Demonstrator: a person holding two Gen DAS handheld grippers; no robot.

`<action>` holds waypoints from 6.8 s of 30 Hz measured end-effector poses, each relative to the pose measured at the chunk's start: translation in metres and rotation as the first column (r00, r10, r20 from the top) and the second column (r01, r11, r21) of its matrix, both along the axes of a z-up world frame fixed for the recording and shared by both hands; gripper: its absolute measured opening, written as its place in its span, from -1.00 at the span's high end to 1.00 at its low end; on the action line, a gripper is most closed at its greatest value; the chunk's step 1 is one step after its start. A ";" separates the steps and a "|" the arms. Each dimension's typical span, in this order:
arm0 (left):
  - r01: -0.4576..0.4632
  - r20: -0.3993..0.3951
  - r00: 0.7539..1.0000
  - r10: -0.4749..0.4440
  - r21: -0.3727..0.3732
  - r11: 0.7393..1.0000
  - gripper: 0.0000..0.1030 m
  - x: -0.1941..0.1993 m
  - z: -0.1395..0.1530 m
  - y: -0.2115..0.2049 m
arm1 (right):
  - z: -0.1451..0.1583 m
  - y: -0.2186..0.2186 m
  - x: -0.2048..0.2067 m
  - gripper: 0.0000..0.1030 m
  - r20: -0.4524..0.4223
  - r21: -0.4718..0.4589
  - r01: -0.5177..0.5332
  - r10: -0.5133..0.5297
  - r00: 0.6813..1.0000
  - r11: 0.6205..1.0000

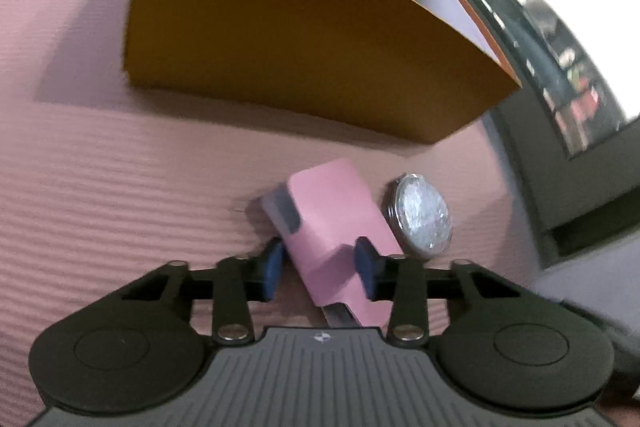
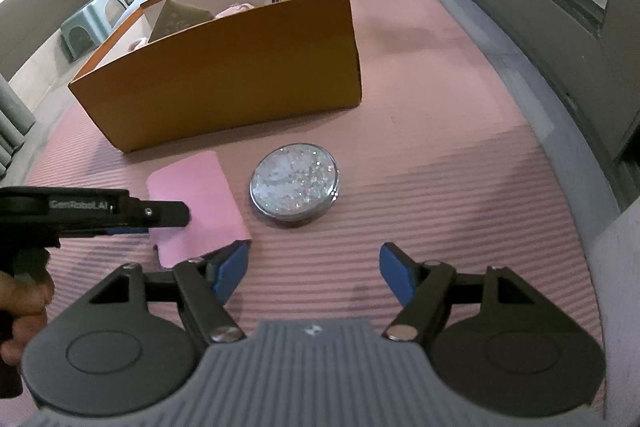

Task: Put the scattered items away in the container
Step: 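Grasp the pink card holder with the left tool while the right tool grasps the glittery tin, then lift and carry the card holder and tin over the box with both tools, then open the left tool to drop the card holder while the right tool releases the tin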

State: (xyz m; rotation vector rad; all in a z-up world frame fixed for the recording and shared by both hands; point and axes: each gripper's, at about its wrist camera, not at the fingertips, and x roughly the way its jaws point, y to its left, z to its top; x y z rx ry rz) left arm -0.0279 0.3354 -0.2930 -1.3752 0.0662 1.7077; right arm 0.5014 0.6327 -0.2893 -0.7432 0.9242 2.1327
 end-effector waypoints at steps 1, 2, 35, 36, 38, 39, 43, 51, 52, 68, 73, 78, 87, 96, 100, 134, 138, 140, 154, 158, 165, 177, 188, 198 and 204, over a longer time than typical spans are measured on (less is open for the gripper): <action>0.006 0.023 1.000 -0.006 0.003 1.000 0.29 -0.003 0.000 -0.003 | 0.000 0.000 0.000 -0.46 -0.002 0.001 0.005 -0.005 1.000 1.000; 0.010 0.033 0.999 -0.010 0.002 1.000 0.33 -0.005 0.002 -0.006 | 0.000 0.000 0.000 -0.46 -0.003 0.000 0.008 -0.008 1.000 1.000; -0.097 -0.329 0.944 0.005 -0.262 0.960 -0.97 0.044 0.006 0.018 | -0.001 -0.007 0.011 -0.46 -0.016 -0.006 0.029 -0.029 0.999 1.000; -0.080 -0.341 0.940 -0.019 -0.273 0.959 -1.00 0.045 0.003 0.022 | -0.003 -0.007 0.011 -0.46 -0.015 -0.008 0.030 -0.031 0.999 1.000; -0.011 -0.373 0.920 -0.118 -0.326 0.945 -1.00 0.051 -0.002 0.032 | -0.006 -0.007 0.012 -0.46 -0.015 -0.016 0.033 -0.033 0.999 0.999; 0.032 -0.378 0.909 -0.179 -0.363 0.931 -1.00 0.052 -0.005 0.037 | -0.006 -0.006 0.011 -0.46 -0.015 -0.019 0.034 -0.034 0.999 0.999; 0.154 -0.339 0.894 -0.292 -0.380 0.912 -1.00 0.040 -0.004 0.033 | -0.008 -0.008 0.010 -0.46 -0.017 -0.023 0.031 -0.032 0.999 0.999; 0.360 -0.084 0.918 -0.387 -0.229 0.905 -0.97 -0.007 0.007 -0.014 | -0.003 -0.001 0.008 -0.46 -0.019 -0.011 0.033 -0.034 0.999 0.999; 0.366 -0.074 0.918 -0.390 -0.224 0.903 -0.97 -0.010 0.006 -0.018 | -0.003 0.000 0.005 -0.46 -0.017 -0.006 0.027 -0.027 0.999 1.000; 0.355 -0.086 0.920 -0.381 -0.226 0.907 -0.97 0.005 0.007 -0.027 | -0.018 0.030 -0.086 -0.46 0.141 0.122 -0.039 0.021 0.990 0.992; 0.351 -0.087 0.922 -0.377 -0.223 0.909 -0.97 0.005 0.005 -0.024 | -0.024 0.034 -0.087 -0.43 0.152 0.116 -0.038 0.020 0.988 0.992; 0.333 -0.091 0.929 -0.358 -0.212 0.919 -0.97 0.003 0.009 -0.027 | -0.028 0.033 -0.084 -0.42 0.161 0.130 -0.070 0.049 0.986 0.989; 0.305 -0.114 0.937 -0.329 -0.191 0.933 -0.96 0.000 0.020 -0.033 | -0.021 0.019 -0.069 -0.41 0.156 0.117 -0.091 0.073 0.985 0.989; 0.301 -0.130 0.937 -0.323 -0.161 0.940 -0.96 0.002 0.032 -0.041 | -0.001 0.003 -0.060 -0.41 0.144 0.113 -0.091 0.074 0.987 0.989; 0.295 -0.138 0.939 -0.314 -0.143 0.945 -0.96 0.002 0.041 -0.054 | 0.013 -0.006 -0.059 -0.41 0.141 0.111 -0.087 0.071 0.988 0.990; 0.413 -0.348 0.851 -0.393 -0.018 0.910 -0.96 -0.052 0.121 -0.008 | 0.123 -0.002 -0.080 -0.41 0.117 0.230 -0.043 0.016 0.993 0.972; 0.417 -0.377 0.842 -0.387 -0.002 0.909 -0.96 -0.069 0.131 0.016 | 0.128 0.017 -0.090 -0.41 0.109 0.246 -0.037 0.011 0.994 0.969; 0.428 -0.397 0.829 -0.393 0.000 0.904 -0.96 -0.075 0.136 0.030 | 0.130 0.025 -0.096 -0.41 0.106 0.254 -0.041 0.014 0.994 0.966; 0.383 -0.532 0.776 -0.339 -0.030 0.923 -0.96 -0.135 0.152 0.132 | 0.141 0.098 -0.139 -0.41 0.075 0.342 -0.033 0.007 0.997 0.939; 0.356 -0.536 0.777 -0.331 -0.061 0.933 -0.96 -0.148 0.139 0.149 | 0.136 0.117 -0.150 -0.41 0.077 0.346 -0.026 0.000 0.997 0.938; 0.324 -0.502 0.791 -0.350 -0.142 0.935 -0.96 -0.162 0.105 0.161 | 0.117 0.130 -0.170 -0.41 0.109 0.329 -0.048 0.013 0.994 0.943; 0.265 -0.516 0.790 -0.332 -0.200 0.943 -0.93 -0.177 0.085 0.167 | 0.089 0.138 -0.188 -0.41 0.189 0.290 -0.082 0.027 0.982 0.954; 0.218 -0.520 0.800 -0.298 -0.211 0.953 -0.90 -0.178 0.081 0.166 | 0.078 0.140 -0.201 -0.41 0.222 0.257 -0.109 0.052 0.974 0.960; 0.207 -0.510 0.815 -0.276 -0.188 0.960 -0.90 -0.171 0.089 0.161 | 0.069 0.134 -0.199 -0.54 0.234 0.228 -0.093 0.039 0.971 0.969; 0.205 -0.507 0.820 -0.266 -0.175 0.963 -0.90 -0.163 0.098 0.155 | 0.080 0.128 -0.195 -0.55 0.214 0.243 -0.083 0.031 0.976 0.966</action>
